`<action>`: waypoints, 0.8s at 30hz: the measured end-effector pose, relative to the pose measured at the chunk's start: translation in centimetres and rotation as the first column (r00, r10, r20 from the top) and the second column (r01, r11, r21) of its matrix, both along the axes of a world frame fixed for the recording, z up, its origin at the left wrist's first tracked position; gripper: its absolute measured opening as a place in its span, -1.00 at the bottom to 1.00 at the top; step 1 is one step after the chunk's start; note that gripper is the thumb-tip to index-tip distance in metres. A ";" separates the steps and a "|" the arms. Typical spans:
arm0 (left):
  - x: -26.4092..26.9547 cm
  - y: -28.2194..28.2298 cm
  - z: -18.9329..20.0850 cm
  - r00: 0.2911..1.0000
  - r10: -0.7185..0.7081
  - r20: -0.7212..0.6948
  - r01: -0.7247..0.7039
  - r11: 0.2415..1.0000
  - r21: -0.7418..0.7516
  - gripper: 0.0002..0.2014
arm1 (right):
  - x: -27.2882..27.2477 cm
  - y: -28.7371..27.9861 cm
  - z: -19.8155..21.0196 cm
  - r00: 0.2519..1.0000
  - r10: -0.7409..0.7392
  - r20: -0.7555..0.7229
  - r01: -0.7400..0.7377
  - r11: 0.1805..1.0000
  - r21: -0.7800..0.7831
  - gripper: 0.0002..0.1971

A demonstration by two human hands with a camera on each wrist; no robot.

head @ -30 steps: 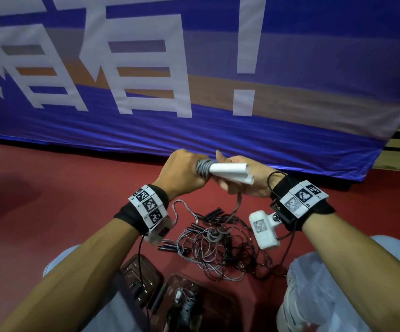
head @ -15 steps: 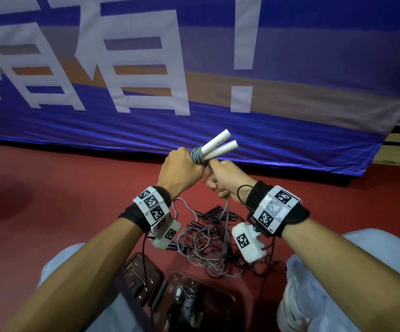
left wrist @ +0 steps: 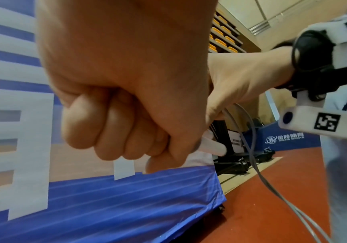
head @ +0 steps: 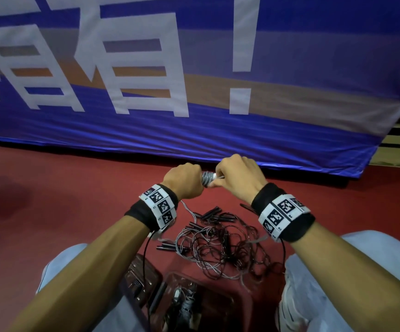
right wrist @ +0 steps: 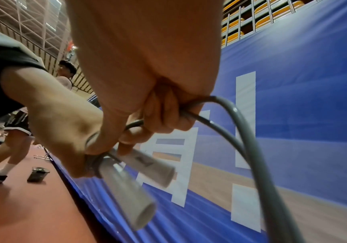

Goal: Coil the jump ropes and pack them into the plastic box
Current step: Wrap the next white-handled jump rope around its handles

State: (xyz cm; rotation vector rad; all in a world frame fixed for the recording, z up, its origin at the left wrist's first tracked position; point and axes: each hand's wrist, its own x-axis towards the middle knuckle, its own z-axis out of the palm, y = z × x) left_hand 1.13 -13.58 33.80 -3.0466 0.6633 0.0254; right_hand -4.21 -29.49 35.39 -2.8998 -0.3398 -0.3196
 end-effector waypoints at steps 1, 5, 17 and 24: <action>0.0 0.0 0.0 0.998 -0.060 0.008 0.060 0.997 0.057 -0.81 | 0.0 -0.1 0.1 1.000 0.010 -0.002 -0.010 1.000 -0.015 -0.44; 0.2 0.5 0.3 0.963 -0.265 0.045 0.248 0.940 0.235 -0.71 | 0.1 -0.7 -0.1 0.999 0.045 0.005 -0.045 0.999 -0.028 -0.32; 0.3 1.4 1.6 0.779 -0.581 0.236 0.471 0.790 0.393 -0.75 | -0.1 -1.0 0.5 0.825 0.316 -0.468 -0.082 0.887 0.453 -0.51; 0.6 2.5 1.8 0.646 -0.650 0.400 0.601 0.756 0.259 -0.76 | 0.0 -1.4 1.6 0.746 0.406 -0.527 -0.052 0.826 0.562 -0.53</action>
